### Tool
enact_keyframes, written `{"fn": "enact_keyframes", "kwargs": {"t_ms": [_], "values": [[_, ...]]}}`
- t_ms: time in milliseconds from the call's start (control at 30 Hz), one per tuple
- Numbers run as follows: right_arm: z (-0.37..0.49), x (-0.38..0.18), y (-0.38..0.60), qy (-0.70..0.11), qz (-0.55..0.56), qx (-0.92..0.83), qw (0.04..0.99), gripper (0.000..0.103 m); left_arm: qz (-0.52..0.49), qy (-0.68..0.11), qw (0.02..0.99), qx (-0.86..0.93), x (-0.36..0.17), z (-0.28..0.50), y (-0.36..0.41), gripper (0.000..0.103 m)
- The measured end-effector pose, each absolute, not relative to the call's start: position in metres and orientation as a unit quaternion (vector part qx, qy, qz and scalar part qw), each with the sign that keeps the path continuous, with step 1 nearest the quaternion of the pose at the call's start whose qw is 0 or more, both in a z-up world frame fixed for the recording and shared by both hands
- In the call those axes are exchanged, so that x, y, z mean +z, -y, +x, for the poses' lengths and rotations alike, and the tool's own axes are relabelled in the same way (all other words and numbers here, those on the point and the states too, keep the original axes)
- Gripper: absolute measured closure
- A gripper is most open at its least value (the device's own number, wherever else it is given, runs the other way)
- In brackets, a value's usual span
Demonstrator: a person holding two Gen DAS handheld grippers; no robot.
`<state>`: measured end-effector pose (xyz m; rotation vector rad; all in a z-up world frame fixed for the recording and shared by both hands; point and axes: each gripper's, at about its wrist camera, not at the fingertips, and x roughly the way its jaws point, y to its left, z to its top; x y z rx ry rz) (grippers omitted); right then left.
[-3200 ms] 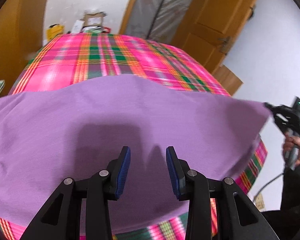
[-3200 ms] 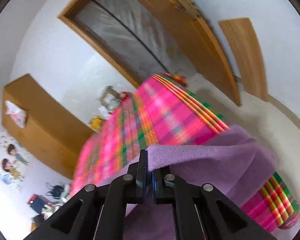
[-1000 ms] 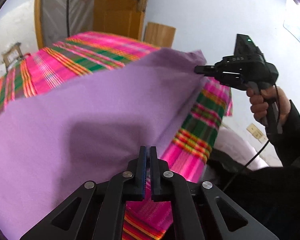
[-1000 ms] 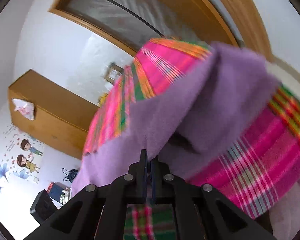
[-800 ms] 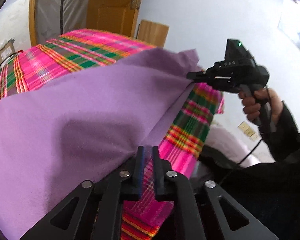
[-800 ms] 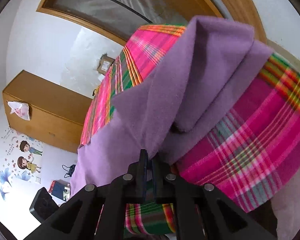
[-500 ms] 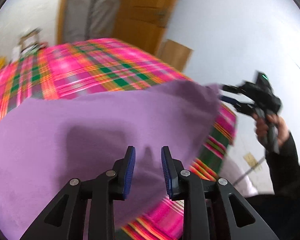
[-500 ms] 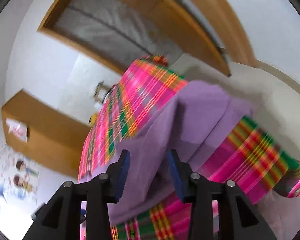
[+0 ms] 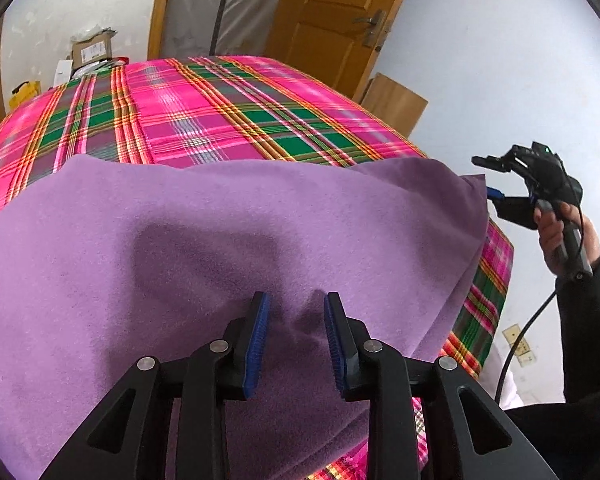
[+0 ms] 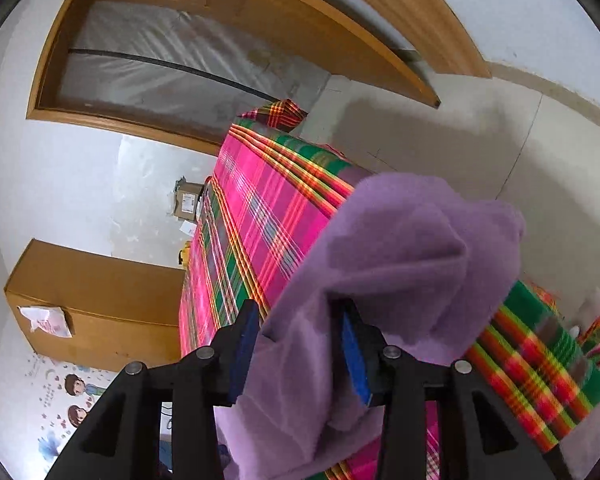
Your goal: Fold clothes
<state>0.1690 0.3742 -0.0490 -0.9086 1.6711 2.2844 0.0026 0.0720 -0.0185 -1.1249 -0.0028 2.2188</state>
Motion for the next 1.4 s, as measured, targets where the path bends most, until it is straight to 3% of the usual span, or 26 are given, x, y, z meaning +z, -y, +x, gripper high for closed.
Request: {"fn": "enact_keyframes", "kwargs": {"t_ms": [33, 67, 100, 133, 433, 700, 867, 967, 1233, 1300, 1333, 1367, 1400], "values": [[0.166, -0.049, -0.374, -0.552, -0.312, 0.769, 0.085, 0.064, -0.428, 0.002, 0.321, 0.845, -0.019, 0.002, -0.072, 0.073], [0.162, -0.048, -0.373, -0.543, -0.319, 0.772, 0.086, 0.085, -0.427, 0.003, 0.322, 0.845, -0.019, 0.001, -0.071, 0.073], [0.161, -0.047, -0.372, -0.535, -0.324, 0.776, 0.089, 0.096, -0.427, 0.005, 0.322, 0.845, -0.019, 0.001, -0.071, 0.073], [0.162, -0.047, -0.372, -0.529, -0.323, 0.779, 0.092, 0.100, -0.427, 0.006, 0.323, 0.845, -0.020, 0.001, -0.070, 0.073], [0.209, 0.015, -0.354, -0.447, -0.175, 0.876, 0.033, 0.100, -0.425, 0.012, 0.328, 0.843, -0.021, 0.001, -0.068, 0.070], [0.239, -0.067, -0.357, -0.526, -0.277, 0.799, 0.092, 0.098, -0.424, 0.009, 0.335, 0.841, -0.021, 0.001, -0.070, 0.064], [0.247, -0.070, -0.365, -0.546, -0.255, 0.791, 0.109, 0.073, -0.425, 0.010, 0.334, 0.842, -0.021, 0.000, -0.070, 0.064], [0.249, -0.066, -0.373, -0.553, -0.234, 0.791, 0.118, 0.066, -0.424, 0.012, 0.333, 0.842, -0.022, 0.001, -0.069, 0.064], [0.244, -0.080, -0.403, -0.614, -0.218, 0.747, 0.133, 0.062, -0.425, 0.013, 0.335, 0.841, -0.022, 0.000, -0.072, 0.061], [0.237, -0.081, -0.409, -0.609, -0.229, 0.747, 0.138, 0.062, -0.425, 0.013, 0.336, 0.841, -0.022, 0.000, -0.072, 0.059], [0.233, -0.079, -0.411, -0.600, -0.235, 0.753, 0.137, 0.069, -0.424, 0.013, 0.336, 0.841, -0.022, 0.000, -0.072, 0.059], [0.228, -0.076, -0.412, -0.590, -0.241, 0.759, 0.135, 0.091, -0.424, 0.013, 0.337, 0.840, -0.022, 0.000, -0.072, 0.058], [0.224, -0.073, -0.414, -0.580, -0.247, 0.764, 0.134, 0.099, -0.424, 0.012, 0.336, 0.841, -0.022, 0.000, -0.073, 0.058]]}}
